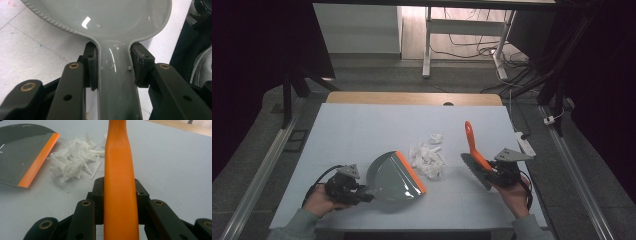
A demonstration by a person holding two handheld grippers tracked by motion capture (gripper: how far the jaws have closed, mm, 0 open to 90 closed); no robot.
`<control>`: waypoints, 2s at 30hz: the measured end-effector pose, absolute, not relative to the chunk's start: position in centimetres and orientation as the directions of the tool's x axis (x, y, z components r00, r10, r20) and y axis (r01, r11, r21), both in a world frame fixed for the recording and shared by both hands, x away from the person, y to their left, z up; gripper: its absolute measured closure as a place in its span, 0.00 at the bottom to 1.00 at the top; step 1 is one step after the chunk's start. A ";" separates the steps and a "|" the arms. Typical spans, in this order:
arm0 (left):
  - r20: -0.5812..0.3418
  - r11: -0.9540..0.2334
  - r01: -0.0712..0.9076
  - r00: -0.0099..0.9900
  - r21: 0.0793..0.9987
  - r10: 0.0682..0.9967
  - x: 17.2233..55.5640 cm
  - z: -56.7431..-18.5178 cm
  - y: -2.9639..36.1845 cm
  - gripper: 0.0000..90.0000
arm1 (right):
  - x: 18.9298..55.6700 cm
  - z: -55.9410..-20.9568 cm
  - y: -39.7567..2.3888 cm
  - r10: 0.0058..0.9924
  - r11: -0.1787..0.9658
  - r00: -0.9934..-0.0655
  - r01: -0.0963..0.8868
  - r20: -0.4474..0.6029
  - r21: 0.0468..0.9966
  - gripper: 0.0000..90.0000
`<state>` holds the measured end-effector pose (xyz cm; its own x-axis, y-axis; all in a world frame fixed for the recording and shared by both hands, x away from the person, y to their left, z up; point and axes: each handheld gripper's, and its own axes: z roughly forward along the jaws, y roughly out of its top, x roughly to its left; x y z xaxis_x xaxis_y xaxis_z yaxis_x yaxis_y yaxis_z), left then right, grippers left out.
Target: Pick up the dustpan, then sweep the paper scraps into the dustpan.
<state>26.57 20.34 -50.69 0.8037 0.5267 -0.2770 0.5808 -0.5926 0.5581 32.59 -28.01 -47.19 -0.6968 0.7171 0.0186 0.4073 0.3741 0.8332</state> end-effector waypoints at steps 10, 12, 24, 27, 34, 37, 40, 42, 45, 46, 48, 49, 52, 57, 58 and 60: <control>-0.279 -0.587 0.588 0.798 0.557 0.534 26.7 -50.7 20.4 0.69 | 32.8 -46.8 -27.6 0.717 0.366 -0.697 0.401 0.020 0.840 0.78; -0.281 -0.584 0.592 0.795 0.555 0.538 26.8 -50.8 20.5 0.69 | 32.9 -46.7 -27.3 0.721 0.359 -0.693 0.401 0.022 0.843 0.78; -0.287 -0.579 0.596 0.791 0.556 0.540 26.8 -50.8 20.4 0.69 | 35.6 -45.7 -24.2 0.740 0.348 -0.672 0.411 0.023 0.843 0.78; -0.290 -0.578 0.597 0.791 0.556 0.538 26.8 -50.8 20.4 0.69 | 36.3 -45.5 -23.5 0.746 0.339 -0.665 0.416 0.028 0.844 0.78; -0.289 -0.578 0.597 0.791 0.557 0.539 26.7 -50.7 20.4 0.68 | 38.0 -45.5 -22.3 0.761 0.331 -0.648 0.434 0.035 0.838 0.78; -0.291 -0.576 0.601 0.788 0.554 0.542 26.8 -50.8 20.4 0.69 | 38.7 -45.4 -21.7 0.760 0.342 -0.650 0.427 0.021 0.837 0.78; -0.294 -0.579 0.602 0.788 0.549 0.541 26.9 -50.9 20.4 0.68 | 39.3 -45.5 -21.2 0.757 0.348 -0.654 0.429 0.020 0.833 0.78; -0.297 -0.577 0.605 0.786 0.548 0.542 27.0 -50.9 20.4 0.69 | 39.7 -45.7 -21.0 0.757 0.350 -0.653 0.432 0.020 0.831 0.78; -0.308 -0.569 0.612 0.781 0.550 0.543 27.2 -51.0 20.5 0.69 | 40.5 -46.0 -20.7 0.765 0.354 -0.644 0.442 0.016 0.824 0.78; -0.309 -0.567 0.614 0.780 0.549 0.544 27.3 -51.0 20.6 0.69 | 40.9 -46.1 -20.6 0.767 0.355 -0.641 0.444 0.015 0.823 0.78; -0.313 -0.564 0.618 0.776 0.547 0.547 27.5 -51.0 20.6 0.69 | 41.6 -46.5 -20.3 0.772 0.356 -0.636 0.450 0.013 0.819 0.78; -0.317 -0.561 0.621 0.774 0.547 0.548 27.5 -51.1 20.6 0.69 | 41.9 -46.7 -20.1 0.775 0.357 -0.631 0.456 0.013 0.815 0.78; -0.320 -0.565 0.621 0.775 0.543 0.545 27.7 -51.2 20.7 0.69 | 43.0 -47.4 -19.8 0.786 0.367 -0.618 0.472 0.004 0.801 0.78; -0.326 -0.568 0.623 0.775 0.538 0.541 28.0 -51.3 20.5 0.69 | 44.2 -48.0 -19.6 0.804 0.363 -0.594 0.493 0.002 0.791 0.78; -0.325 -0.569 0.622 0.776 0.538 0.540 28.0 -51.3 20.5 0.69 | 44.4 -48.1 -19.6 0.808 0.361 -0.589 0.494 0.000 0.791 0.78; -0.326 -0.569 0.622 0.776 0.537 0.540 28.0 -51.3 20.5 0.69 | 44.8 -48.2 -19.5 0.813 0.355 -0.582 0.501 0.003 0.790 0.78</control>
